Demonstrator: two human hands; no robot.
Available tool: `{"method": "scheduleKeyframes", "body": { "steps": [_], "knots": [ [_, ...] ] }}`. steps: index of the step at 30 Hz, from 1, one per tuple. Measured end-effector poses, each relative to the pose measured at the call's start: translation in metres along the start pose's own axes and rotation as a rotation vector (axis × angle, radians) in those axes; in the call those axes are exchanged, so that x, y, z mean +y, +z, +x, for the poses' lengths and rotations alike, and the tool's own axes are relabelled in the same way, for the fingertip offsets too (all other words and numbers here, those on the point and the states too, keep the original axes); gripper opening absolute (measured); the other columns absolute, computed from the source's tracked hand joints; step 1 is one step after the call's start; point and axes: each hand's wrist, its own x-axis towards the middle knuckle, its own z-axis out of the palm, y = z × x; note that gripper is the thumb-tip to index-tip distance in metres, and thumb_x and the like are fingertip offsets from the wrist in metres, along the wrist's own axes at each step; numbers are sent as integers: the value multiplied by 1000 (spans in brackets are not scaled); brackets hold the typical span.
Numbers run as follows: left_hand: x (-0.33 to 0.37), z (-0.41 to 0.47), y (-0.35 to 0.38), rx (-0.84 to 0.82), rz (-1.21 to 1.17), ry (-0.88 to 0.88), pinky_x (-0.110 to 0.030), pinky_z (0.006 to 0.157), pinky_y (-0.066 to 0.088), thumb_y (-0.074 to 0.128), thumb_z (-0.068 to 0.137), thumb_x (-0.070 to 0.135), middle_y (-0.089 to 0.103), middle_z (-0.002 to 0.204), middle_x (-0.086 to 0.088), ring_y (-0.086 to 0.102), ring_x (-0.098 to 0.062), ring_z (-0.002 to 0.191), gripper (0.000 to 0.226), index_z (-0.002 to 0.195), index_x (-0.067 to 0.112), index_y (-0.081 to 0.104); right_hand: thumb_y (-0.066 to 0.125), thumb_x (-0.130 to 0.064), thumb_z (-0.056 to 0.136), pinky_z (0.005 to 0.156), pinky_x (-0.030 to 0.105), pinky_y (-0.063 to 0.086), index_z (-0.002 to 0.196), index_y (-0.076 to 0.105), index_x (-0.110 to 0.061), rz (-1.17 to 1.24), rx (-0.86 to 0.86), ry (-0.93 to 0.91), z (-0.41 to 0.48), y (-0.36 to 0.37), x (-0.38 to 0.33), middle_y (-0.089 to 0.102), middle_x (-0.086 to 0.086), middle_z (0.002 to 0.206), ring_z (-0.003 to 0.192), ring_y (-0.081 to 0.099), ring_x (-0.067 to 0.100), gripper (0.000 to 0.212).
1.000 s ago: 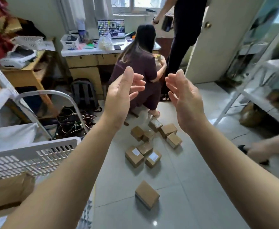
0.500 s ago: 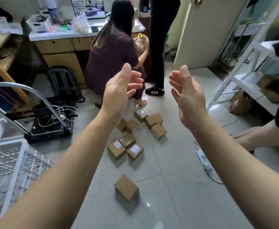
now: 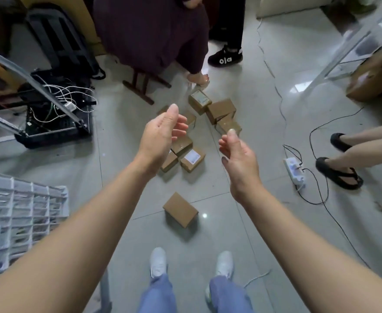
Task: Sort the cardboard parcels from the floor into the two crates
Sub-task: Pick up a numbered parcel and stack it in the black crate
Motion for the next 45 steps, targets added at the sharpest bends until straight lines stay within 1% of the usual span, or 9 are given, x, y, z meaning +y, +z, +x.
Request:
{"method": "scheduleKeyframes", "body": {
  "steps": [9,14,17,21,26,29,35,39,45],
  "knots": [
    [-250,85,0,-56,119,-264,-5,53,40,41,100,37,60,89,-11,54,-17,79,39,89,6,61,49,-53,92,79,29,42,84,54,-18,-99,168,373,115,36,230,55,-3,88,91,56,15,36],
    [-408,111,11,-119,307,-398,-25,75,41,38,99,47,58,94,-5,52,-18,86,43,95,9,59,49,-49,93,63,23,38,88,54,-17,-112,220,571,172,33,360,51,-4,85,83,51,14,34],
    [-490,116,16,-178,433,-473,-34,87,40,36,98,51,56,104,-5,51,-21,97,46,104,11,59,46,-49,95,55,23,32,73,45,-17,-147,241,699,194,30,432,40,-4,69,57,37,13,39],
    [-580,121,20,-201,564,-577,-29,81,34,34,100,46,51,107,-3,46,-19,98,42,110,12,57,39,-54,97,78,25,34,124,51,-15,-107,231,876,213,29,514,46,-3,93,78,45,16,49],
    [-651,121,27,-261,546,-624,-36,99,41,35,100,46,59,121,-13,54,-28,111,51,117,4,58,33,-51,100,76,21,39,132,49,-17,33,204,955,226,32,572,53,-10,98,99,61,16,49],
    [-653,120,34,-209,439,-705,-27,91,33,35,101,44,54,123,-5,47,-18,109,51,127,4,55,34,-52,99,54,24,48,115,54,-19,43,212,921,235,33,576,62,-4,88,72,63,16,42],
    [-581,129,27,-67,270,-758,-36,106,38,39,94,59,54,136,-5,51,-23,123,66,133,8,53,38,-52,97,64,31,52,92,55,-20,-22,205,808,243,31,499,62,-1,89,74,61,18,37],
    [-485,134,15,22,213,-738,-43,105,42,39,90,64,59,130,-6,55,-26,117,69,129,10,56,35,-54,96,73,43,57,115,56,-17,-72,188,701,235,41,396,63,6,110,92,65,28,46],
    [-300,128,-9,248,-78,-692,-27,61,45,37,98,42,59,94,-4,55,-23,80,34,96,14,56,31,-54,98,76,41,54,117,48,-18,-115,158,528,196,61,216,54,5,108,91,59,26,43]
  ]
}}
